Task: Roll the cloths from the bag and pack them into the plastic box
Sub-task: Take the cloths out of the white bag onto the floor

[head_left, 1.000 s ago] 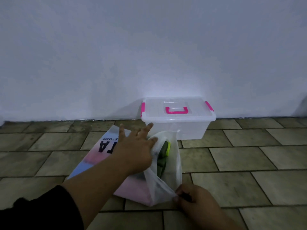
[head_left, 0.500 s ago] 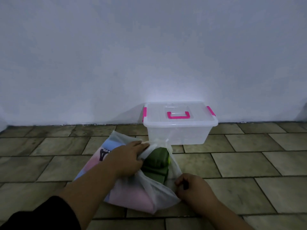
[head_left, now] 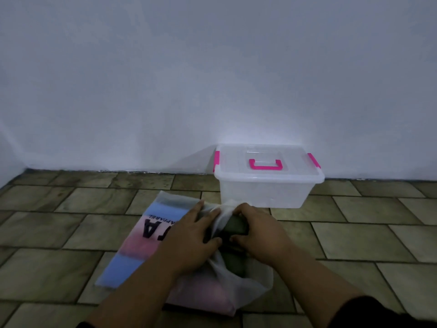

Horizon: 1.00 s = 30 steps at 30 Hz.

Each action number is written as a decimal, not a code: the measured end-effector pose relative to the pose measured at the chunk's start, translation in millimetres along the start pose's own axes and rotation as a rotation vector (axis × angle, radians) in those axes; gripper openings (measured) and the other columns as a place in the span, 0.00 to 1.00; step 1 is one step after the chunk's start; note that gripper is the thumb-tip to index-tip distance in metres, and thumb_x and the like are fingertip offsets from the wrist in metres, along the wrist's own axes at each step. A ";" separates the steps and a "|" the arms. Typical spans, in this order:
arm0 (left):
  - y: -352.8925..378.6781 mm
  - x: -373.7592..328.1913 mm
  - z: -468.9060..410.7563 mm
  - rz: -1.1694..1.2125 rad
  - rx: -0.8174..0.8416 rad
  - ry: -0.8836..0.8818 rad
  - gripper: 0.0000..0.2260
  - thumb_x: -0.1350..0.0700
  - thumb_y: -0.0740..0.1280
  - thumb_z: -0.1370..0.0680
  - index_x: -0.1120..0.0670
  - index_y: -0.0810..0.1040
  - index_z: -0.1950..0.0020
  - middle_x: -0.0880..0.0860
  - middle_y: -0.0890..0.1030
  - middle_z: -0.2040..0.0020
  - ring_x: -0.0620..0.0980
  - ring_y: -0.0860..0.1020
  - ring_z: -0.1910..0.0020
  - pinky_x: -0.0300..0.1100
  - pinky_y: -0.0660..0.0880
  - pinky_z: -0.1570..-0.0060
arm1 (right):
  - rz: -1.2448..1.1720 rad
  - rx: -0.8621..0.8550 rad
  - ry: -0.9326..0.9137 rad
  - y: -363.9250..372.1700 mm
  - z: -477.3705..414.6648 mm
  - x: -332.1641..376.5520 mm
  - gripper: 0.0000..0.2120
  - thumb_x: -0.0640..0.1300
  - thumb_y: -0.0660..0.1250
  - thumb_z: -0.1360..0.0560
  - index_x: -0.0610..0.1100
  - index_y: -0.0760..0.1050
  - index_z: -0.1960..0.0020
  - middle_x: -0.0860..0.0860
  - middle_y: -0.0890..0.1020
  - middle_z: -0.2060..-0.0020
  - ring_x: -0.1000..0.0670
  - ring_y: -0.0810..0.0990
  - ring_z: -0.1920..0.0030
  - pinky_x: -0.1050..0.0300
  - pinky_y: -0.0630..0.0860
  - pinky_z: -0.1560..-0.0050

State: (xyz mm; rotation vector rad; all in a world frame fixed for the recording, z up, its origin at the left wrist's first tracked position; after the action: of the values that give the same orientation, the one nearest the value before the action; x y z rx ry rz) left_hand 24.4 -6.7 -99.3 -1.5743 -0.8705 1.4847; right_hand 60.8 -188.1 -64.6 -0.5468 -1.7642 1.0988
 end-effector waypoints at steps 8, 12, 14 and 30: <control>7.0 10.0 4.7 -0.033 -0.020 -0.002 0.32 0.34 0.59 0.26 0.32 0.48 0.26 0.45 0.45 0.21 0.50 0.51 0.24 0.51 0.52 0.27 | -0.645 -0.319 0.267 -42.1 74.2 -68.3 0.18 0.36 0.78 0.38 0.55 0.79 0.57 0.55 0.83 0.60 0.56 0.82 0.60 0.67 0.77 0.65; 14.3 7.6 0.5 -0.110 -0.021 -0.009 0.32 0.33 0.56 0.26 0.33 0.47 0.26 0.47 0.45 0.21 0.49 0.45 0.23 0.53 0.45 0.27 | -0.803 -0.594 0.496 -54.3 86.8 -112.4 0.12 0.39 0.76 0.34 0.50 0.76 0.57 0.44 0.83 0.57 0.44 0.83 0.59 0.51 0.79 0.62; 16.4 6.7 0.0 -0.139 -0.016 -0.025 0.32 0.32 0.55 0.26 0.33 0.46 0.25 0.47 0.45 0.21 0.49 0.43 0.23 0.53 0.45 0.27 | -0.554 -0.581 0.603 -40.1 77.0 -111.0 0.14 0.45 0.78 0.35 0.52 0.72 0.58 0.46 0.81 0.57 0.47 0.81 0.60 0.54 0.76 0.64; 8.8 14.8 22.3 -0.168 0.003 -0.097 0.32 0.34 0.55 0.25 0.34 0.43 0.25 0.46 0.43 0.21 0.48 0.42 0.23 0.54 0.43 0.27 | -0.104 -0.012 -0.150 -0.5 32.1 4.8 0.12 0.49 0.66 0.27 0.54 0.77 0.44 0.59 0.79 0.50 0.60 0.76 0.52 0.68 0.70 0.53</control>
State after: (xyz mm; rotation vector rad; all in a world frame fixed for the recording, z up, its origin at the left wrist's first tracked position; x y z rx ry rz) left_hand 3.1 4.3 -114.0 -1.3998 -1.0303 1.4500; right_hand 30.2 -198.8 -66.4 -0.3837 -1.9080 1.0803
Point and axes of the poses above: each hand's wrist, its own z-axis away from the middle knuckle, its own y-axis out of the palm, x = y × z, the point moved 3 cm from there along -z, towards the middle knuckle
